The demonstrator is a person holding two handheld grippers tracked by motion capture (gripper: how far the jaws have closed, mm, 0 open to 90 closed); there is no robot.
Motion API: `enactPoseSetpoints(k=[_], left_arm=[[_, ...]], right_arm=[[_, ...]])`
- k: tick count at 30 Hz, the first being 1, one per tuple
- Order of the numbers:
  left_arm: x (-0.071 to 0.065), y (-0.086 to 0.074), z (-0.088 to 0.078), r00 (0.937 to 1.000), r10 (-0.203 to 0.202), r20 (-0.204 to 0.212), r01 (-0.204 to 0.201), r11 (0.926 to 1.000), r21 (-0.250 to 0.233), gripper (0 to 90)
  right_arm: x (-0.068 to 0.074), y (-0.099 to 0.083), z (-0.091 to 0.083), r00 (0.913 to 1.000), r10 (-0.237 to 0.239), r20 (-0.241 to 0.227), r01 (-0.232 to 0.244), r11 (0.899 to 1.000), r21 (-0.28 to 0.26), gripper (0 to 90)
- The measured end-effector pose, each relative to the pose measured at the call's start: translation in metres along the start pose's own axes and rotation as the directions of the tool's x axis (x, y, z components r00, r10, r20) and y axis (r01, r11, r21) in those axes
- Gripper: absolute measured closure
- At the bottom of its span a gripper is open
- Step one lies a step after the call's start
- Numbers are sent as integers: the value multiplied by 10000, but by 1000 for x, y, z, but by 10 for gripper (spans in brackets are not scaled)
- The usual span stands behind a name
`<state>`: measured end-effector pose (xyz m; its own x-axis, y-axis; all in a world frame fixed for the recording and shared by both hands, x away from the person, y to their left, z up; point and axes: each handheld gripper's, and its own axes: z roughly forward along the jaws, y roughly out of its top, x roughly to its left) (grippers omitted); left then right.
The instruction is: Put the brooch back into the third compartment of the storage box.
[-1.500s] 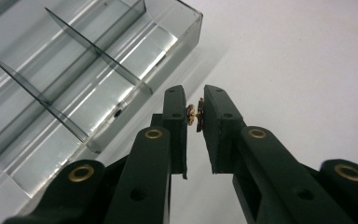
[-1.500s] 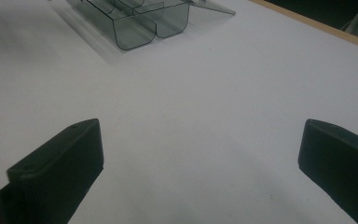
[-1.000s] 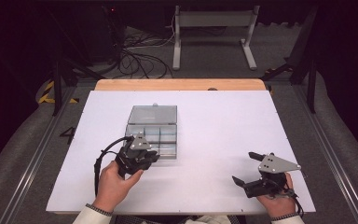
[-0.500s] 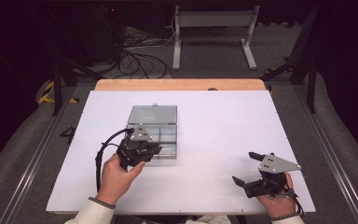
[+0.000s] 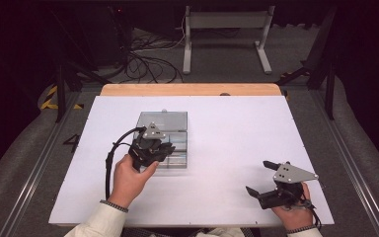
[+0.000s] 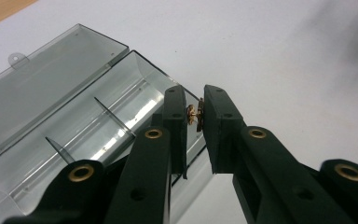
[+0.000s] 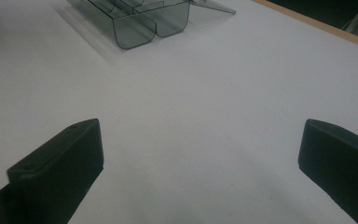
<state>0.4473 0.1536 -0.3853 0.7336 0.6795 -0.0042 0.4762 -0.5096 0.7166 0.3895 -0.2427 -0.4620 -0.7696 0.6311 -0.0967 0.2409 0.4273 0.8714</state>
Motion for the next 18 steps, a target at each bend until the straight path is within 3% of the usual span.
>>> enactPoseSetpoints(k=[5, 18], left_arm=[[4, 6, 6, 9999, 26, -137, -26, 10000, 0, 796], [11, 14, 16, 9988, -388, -286, 379, 9988, -313, 796]], right_arm=[[0, 0, 0, 10000, 16, 8, -16, 10000, -13, 8], [-1, 0, 0, 10000, 10, -9, -10, 10000, -1, 8]])
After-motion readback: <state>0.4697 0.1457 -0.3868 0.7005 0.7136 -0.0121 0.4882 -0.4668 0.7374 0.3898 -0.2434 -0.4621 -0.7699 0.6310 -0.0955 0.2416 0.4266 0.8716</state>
